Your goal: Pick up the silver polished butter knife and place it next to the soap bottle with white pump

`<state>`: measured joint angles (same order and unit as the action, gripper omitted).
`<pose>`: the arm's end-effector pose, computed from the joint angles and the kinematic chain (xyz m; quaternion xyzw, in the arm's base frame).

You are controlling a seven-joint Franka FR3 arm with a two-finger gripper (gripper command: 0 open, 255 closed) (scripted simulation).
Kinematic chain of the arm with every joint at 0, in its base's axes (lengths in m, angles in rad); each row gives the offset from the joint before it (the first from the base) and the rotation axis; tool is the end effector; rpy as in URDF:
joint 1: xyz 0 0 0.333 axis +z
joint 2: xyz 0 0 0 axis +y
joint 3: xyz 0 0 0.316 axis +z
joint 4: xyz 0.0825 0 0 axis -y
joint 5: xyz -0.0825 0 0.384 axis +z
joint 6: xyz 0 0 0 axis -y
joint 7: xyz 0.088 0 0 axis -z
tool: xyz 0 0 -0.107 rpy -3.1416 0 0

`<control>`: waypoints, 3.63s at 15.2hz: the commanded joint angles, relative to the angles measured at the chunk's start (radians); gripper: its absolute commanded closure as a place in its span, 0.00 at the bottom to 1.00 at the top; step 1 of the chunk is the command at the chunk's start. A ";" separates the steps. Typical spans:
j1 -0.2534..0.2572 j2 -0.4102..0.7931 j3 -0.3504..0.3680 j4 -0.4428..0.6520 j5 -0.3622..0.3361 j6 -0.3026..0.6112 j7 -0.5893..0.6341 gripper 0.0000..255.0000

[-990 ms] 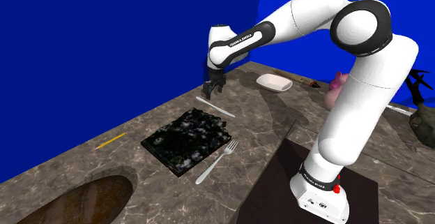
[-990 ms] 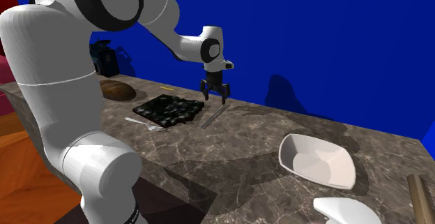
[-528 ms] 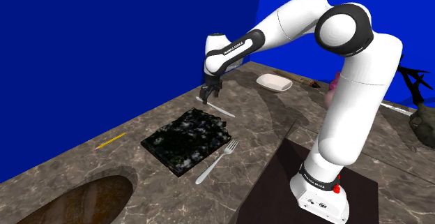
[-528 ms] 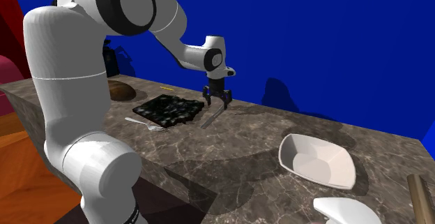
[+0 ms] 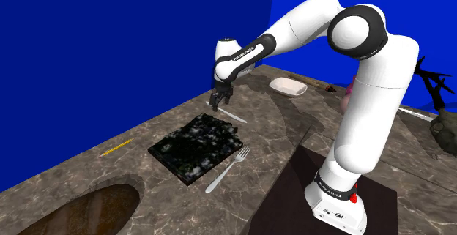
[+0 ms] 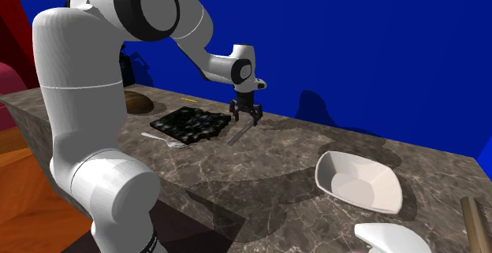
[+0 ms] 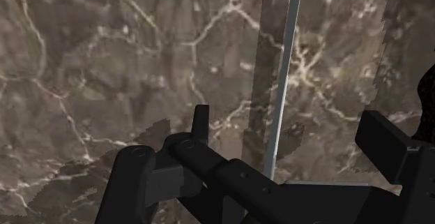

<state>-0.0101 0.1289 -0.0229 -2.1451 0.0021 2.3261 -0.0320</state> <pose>0.5618 -0.0184 0.3481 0.9997 -0.0011 0.0260 0.0015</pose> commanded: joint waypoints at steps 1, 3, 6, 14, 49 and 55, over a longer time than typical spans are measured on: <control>0.000 0.000 0.000 0.000 0.000 0.000 0.000 0.00; 0.000 0.000 0.000 0.000 0.000 0.000 0.000 1.00; 0.000 0.000 0.000 0.000 0.000 0.000 0.000 1.00; 0.000 -0.022 0.000 0.015 -0.001 -0.037 0.000 1.00; 0.001 -0.150 0.000 0.343 -0.004 -0.492 0.002 1.00; 0.001 -0.146 0.000 0.428 -0.004 -0.574 0.002 1.00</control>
<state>-0.0098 -0.0153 -0.0233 -1.7321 -0.0018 1.7692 -0.0307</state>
